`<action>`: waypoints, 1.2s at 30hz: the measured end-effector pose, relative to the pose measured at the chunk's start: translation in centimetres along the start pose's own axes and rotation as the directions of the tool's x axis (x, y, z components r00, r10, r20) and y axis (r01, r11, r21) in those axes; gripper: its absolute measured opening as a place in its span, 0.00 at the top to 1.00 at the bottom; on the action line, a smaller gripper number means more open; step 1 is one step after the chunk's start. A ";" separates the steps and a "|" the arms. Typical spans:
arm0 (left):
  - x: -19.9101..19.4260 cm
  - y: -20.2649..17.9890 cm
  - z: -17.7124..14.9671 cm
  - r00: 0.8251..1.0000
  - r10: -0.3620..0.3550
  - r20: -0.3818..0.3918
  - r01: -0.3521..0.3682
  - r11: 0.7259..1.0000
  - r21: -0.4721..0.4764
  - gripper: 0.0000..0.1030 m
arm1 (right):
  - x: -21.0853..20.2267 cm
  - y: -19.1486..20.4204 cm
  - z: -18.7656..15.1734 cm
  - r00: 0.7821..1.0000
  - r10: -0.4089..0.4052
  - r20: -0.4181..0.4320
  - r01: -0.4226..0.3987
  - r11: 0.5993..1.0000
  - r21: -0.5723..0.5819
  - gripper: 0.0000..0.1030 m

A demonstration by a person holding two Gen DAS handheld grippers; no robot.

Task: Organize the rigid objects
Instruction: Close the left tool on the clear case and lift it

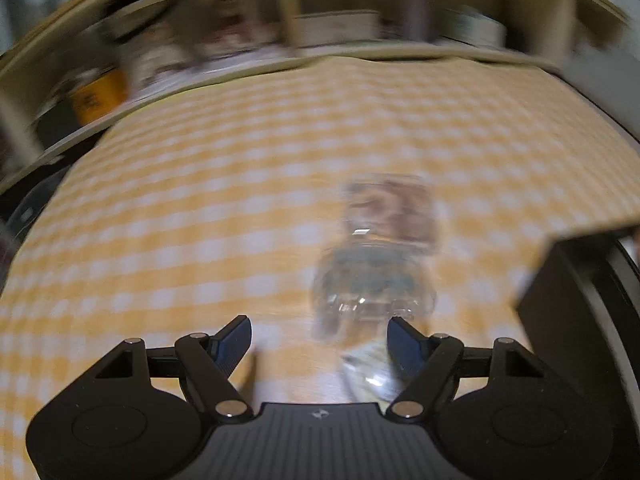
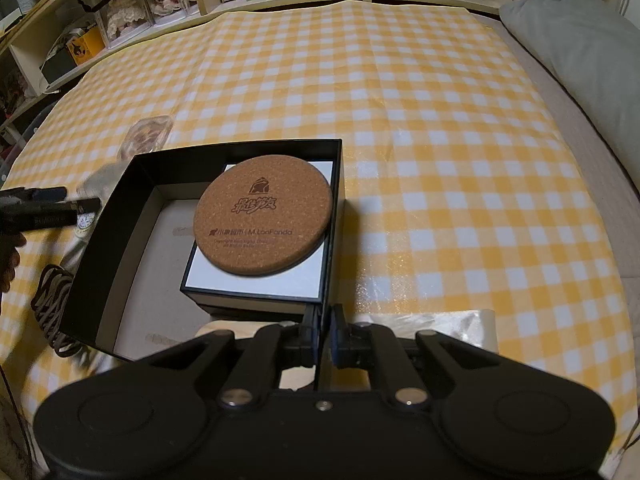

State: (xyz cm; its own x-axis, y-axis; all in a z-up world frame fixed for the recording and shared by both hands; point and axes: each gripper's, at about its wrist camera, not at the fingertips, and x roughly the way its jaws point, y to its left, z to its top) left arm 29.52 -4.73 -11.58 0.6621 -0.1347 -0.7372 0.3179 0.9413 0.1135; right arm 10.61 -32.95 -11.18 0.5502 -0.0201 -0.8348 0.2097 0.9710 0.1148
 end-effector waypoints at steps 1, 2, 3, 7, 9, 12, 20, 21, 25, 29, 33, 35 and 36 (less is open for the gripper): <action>0.2 0.6 0.1 1.000 0.013 -0.006 -0.013 0.999 -0.031 0.26 | 0.0 0.0 0.0 1.000 0.000 0.000 0.000 1.000 0.000 0.93; 0.3 1.1 0.1 1.000 0.018 -0.018 -0.019 0.998 -0.055 0.27 | 0.0 0.0 0.0 1.000 0.000 0.000 0.000 1.000 0.000 0.93; 0.5 1.5 0.2 0.999 0.017 -0.031 -0.019 0.997 -0.074 0.26 | 0.0 0.0 0.0 1.000 0.000 0.000 0.000 1.000 0.000 0.93; 0.1 2.0 0.5 0.999 -0.043 -0.023 0.042 0.997 -0.065 0.11 | 0.0 0.0 0.0 1.000 0.000 0.000 0.000 1.000 0.000 0.93; -0.2 1.6 0.7 0.995 -0.102 -0.017 0.102 0.995 0.007 0.03 | 0.0 0.0 0.0 1.000 0.000 0.000 0.000 1.000 0.000 0.93; -0.2 0.3 1.3 0.994 -0.109 0.017 0.105 0.984 0.143 0.02 | 0.0 0.1 0.0 1.000 0.000 0.000 0.000 1.000 0.000 0.93; 3.1 -1.0 1.7 0.991 -0.125 0.041 0.113 0.968 0.226 0.02 | 0.2 0.1 -0.1 1.000 0.004 -0.005 -0.005 1.000 -0.013 0.93; 3.5 -1.1 1.7 0.991 -0.127 0.042 0.114 0.966 0.230 0.02 | 0.2 0.1 -0.1 1.000 0.005 -0.006 -0.005 1.000 -0.015 0.93; 4.6 -0.9 1.6 0.991 -0.127 0.046 0.115 0.971 0.208 0.04 | 0.1 -0.1 -0.1 1.000 0.008 -0.008 -0.008 1.000 -0.015 0.93; 4.8 -1.1 1.5 0.990 -0.136 0.046 0.125 0.973 0.192 0.11 | 0.0 0.0 -0.1 1.000 0.004 -0.007 -0.004 1.000 -0.014 0.93; 4.7 -1.8 1.8 0.990 -0.130 0.062 0.115 0.972 0.204 0.20 | -0.1 0.1 0.0 1.000 0.001 -0.007 -0.001 1.000 -0.016 0.93; 4.6 -2.1 1.9 0.989 -0.138 0.055 0.124 0.972 0.201 0.29 | 0.0 0.1 0.0 1.000 0.000 -0.006 0.000 1.000 -0.016 0.93; 4.6 -2.2 1.9 0.990 -0.128 0.053 0.116 0.975 0.190 0.29 | 0.0 0.1 0.0 1.000 -0.001 -0.006 0.001 1.000 -0.016 0.93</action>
State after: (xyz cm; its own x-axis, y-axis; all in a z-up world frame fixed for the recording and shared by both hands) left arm 33.13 -8.00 -13.98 0.6507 -0.2702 -0.7096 0.5156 0.8433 0.1517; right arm 10.60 -32.86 -11.19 0.5449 -0.0198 -0.8383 0.1977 0.9746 0.1055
